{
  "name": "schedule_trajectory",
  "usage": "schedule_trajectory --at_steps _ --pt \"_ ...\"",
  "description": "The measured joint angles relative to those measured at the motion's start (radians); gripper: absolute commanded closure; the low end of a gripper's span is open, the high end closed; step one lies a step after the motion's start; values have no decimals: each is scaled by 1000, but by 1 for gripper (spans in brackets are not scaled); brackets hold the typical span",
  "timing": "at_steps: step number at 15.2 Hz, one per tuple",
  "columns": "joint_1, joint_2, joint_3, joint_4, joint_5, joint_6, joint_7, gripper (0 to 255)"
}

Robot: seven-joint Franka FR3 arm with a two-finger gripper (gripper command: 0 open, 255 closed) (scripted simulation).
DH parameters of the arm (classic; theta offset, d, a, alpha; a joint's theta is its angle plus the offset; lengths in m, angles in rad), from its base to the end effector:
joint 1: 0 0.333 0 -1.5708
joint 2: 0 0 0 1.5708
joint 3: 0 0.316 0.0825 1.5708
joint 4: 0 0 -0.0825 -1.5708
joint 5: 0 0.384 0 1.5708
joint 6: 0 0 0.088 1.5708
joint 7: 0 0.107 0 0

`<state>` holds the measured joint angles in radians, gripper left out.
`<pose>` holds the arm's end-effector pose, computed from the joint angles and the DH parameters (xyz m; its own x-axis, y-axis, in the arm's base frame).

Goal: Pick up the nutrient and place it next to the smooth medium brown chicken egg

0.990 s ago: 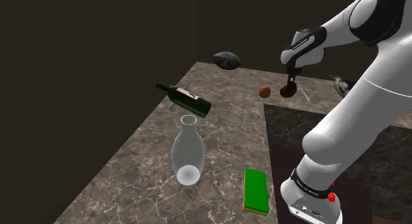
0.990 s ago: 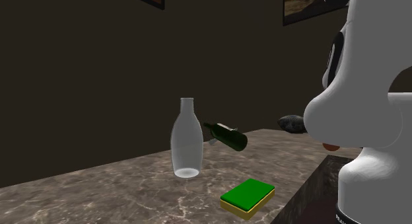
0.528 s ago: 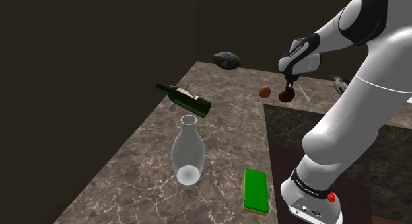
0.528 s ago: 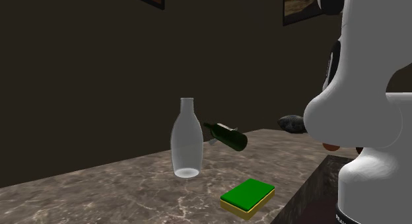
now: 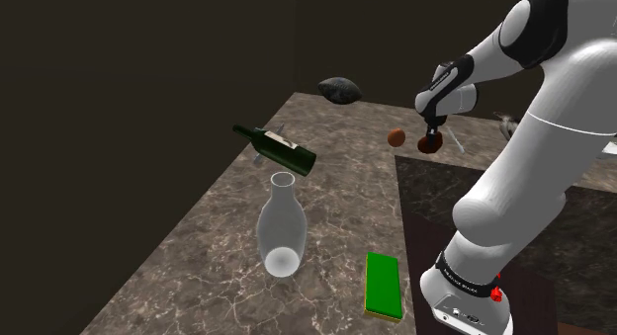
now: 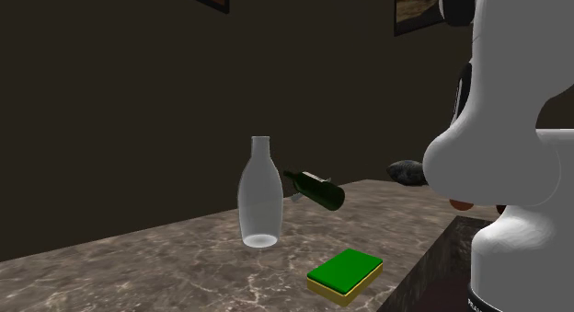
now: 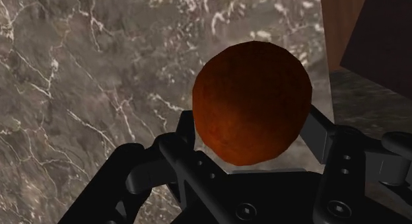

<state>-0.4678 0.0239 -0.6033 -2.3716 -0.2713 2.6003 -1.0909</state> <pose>0.2534 -0.4526 0.3357 0.9702 0.2254 -0.0892 0.2409 -0.9371 0.2527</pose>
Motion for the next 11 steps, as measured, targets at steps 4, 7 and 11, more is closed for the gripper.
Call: schedule_trajectory --at_steps 4,7,11 --pt "0 7 0 -1 5 -1 -5 0" --pt "0 8 0 -1 6 -2 -6 0" --pt "9 -71 7 1 -45 -78 32 0"
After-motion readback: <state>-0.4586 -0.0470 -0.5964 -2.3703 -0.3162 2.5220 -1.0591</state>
